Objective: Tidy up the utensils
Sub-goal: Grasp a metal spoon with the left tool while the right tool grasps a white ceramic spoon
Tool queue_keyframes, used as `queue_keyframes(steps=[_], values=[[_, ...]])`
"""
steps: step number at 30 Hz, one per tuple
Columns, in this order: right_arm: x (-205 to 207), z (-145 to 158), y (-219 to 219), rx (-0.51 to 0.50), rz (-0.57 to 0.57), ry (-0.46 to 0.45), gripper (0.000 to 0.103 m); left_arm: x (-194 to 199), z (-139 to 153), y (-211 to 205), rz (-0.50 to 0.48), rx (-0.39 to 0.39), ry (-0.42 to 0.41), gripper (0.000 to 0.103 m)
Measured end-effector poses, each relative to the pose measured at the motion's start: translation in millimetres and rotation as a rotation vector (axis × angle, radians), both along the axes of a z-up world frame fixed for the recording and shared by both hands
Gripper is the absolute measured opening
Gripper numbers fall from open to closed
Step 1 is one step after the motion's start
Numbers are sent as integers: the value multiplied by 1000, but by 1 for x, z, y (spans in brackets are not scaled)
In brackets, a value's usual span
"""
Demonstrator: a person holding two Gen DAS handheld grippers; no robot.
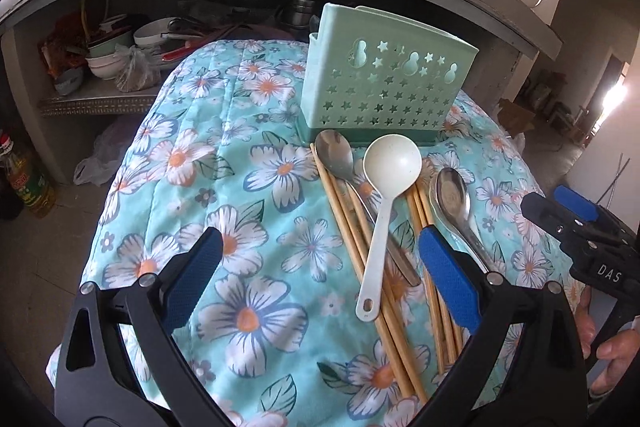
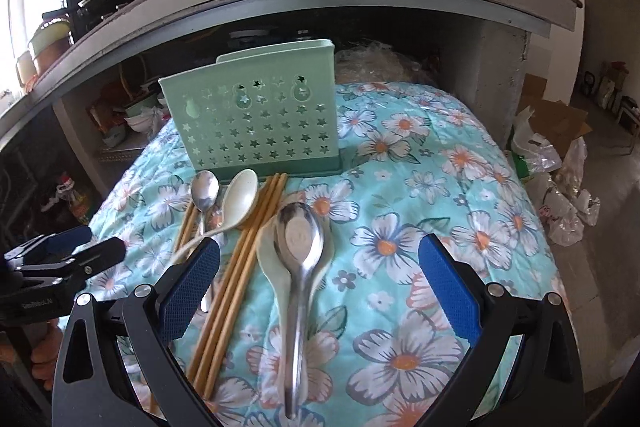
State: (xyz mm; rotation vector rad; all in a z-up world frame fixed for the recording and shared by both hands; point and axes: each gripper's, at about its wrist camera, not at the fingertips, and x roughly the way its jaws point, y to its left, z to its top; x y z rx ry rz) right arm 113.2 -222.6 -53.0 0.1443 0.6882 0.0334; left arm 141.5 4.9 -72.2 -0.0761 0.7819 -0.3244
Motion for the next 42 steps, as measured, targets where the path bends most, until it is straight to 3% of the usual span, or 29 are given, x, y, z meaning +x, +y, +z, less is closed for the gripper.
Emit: queue_keyframes(steps=[4,8,9,11,16,20,34,37,42], values=[[20,5,6,94,97,-8,97,19,9,-5,-39,-3,-48,95],[44,8,12,180,186,-10,83,44,17,-14,-98,7,-82,93],[51,9,14,188,205,-6,79,50,18,-17,-120,13,-87,89],[60,8,16,201,235,9,72,64,15,-24,-166,32,-74,69],[88,-2,18,219,311,90,61,99,-7,-34,-227,71,12,46],[111,-15,16,226,364,175,53,119,-23,-28,-232,42,89,32],[165,-46,23,287,499,314,37,145,-36,-34,-300,-26,159,22],[168,-53,30,277,516,328,35,144,-38,-35,-303,-20,158,15],[171,-60,38,252,515,348,17,143,-39,-38,-307,-18,150,8]])
